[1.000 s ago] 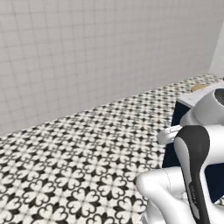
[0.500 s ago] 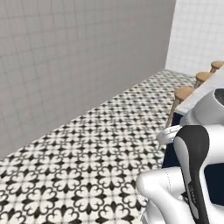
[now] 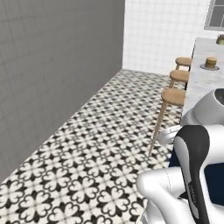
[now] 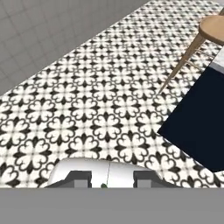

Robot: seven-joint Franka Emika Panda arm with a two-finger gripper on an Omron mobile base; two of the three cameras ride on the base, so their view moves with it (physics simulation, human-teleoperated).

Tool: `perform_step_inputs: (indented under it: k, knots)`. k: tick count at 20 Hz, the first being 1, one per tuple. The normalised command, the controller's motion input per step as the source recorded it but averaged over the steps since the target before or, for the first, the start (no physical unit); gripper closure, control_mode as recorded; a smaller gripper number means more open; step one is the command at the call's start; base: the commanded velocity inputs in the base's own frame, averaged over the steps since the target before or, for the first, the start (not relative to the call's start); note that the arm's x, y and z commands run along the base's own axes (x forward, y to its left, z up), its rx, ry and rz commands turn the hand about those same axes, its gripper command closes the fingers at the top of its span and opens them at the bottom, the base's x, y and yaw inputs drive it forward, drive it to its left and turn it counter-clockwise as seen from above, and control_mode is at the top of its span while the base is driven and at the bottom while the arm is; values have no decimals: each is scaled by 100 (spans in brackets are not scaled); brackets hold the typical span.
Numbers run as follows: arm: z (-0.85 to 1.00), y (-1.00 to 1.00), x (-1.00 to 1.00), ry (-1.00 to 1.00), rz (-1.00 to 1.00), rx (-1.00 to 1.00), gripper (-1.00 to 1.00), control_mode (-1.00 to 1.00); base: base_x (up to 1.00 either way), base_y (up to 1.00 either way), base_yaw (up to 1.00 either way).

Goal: Take the strawberry from the fridge and place it on top of the pancake, located on the dining counter.

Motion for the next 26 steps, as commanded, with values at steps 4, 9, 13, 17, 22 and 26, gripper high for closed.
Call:
perform_step_inputs:
  k: [4, 9, 13, 17, 22, 26]
  knots:
    - [0, 0, 0, 0, 0, 0, 100, 100, 100, 82, -57]
    - [0, 0, 0, 0, 0, 0, 100, 100, 100, 86, -57]
    - [0, 0, 0, 0, 0, 0, 100, 100, 100, 88, -58]
    - [0, 0, 0, 0, 0, 0, 100, 100, 100, 84, -62]
    - [0, 0, 0, 0, 0, 0, 100, 100, 100, 83, -62]
    - [0, 0, 0, 0, 0, 0, 100, 100, 100, 83, -62]
